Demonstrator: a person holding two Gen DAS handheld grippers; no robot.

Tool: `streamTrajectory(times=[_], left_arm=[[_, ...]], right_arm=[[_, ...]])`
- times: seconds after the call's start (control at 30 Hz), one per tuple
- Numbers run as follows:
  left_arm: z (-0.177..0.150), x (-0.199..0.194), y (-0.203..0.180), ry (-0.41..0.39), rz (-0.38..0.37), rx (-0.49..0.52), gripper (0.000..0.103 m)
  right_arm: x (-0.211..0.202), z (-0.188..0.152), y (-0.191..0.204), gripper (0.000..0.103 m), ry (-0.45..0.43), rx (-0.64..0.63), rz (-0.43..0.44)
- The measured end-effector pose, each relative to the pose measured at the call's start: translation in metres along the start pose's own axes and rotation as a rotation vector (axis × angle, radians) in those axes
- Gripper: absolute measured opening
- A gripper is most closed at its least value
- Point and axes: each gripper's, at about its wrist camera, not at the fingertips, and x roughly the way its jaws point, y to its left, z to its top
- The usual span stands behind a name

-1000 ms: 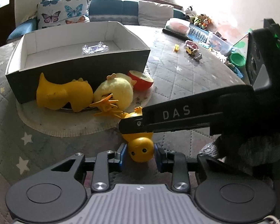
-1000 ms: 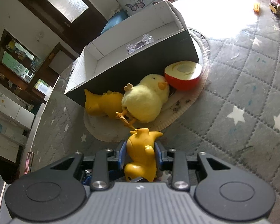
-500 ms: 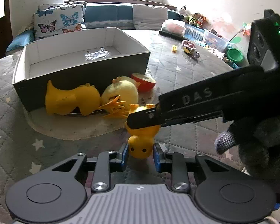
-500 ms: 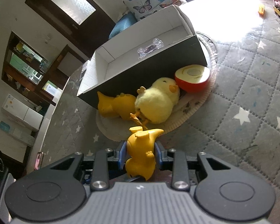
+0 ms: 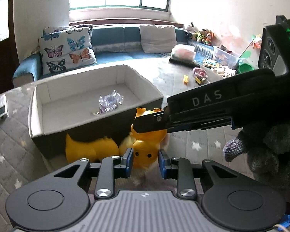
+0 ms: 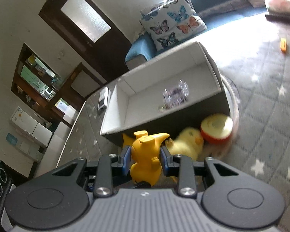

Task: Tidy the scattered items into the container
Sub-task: 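Carry the duck with the right tool over the open box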

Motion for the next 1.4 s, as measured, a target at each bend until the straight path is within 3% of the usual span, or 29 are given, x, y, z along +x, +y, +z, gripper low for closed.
streamTrajectory(times=[0.47, 0.7, 1.03, 1.4], left_arm=[[0.058, 0.02, 0.05, -0.027, 0.076, -0.011, 0.03], [0.075, 0.049, 0.09, 0.024, 0.103, -0.046, 0.029], [0.073, 0.092, 0.136, 0.146, 0.135, -0.139, 0.028], [0.062, 0.104, 0.14, 0.19, 0.164, -0.154, 0.028]], right_arm=[[0.046, 0.07, 0.022, 0.031, -0.014, -0.04, 0.036], [0.096, 0.097, 0.021, 0.031, 0.024, -0.01, 0.053], [0.157, 0.102, 0.005, 0.031, 0.122, 0.054, 0.06], [0.172, 0.095, -0.004, 0.033, 0.148, 0.059, 0.023]])
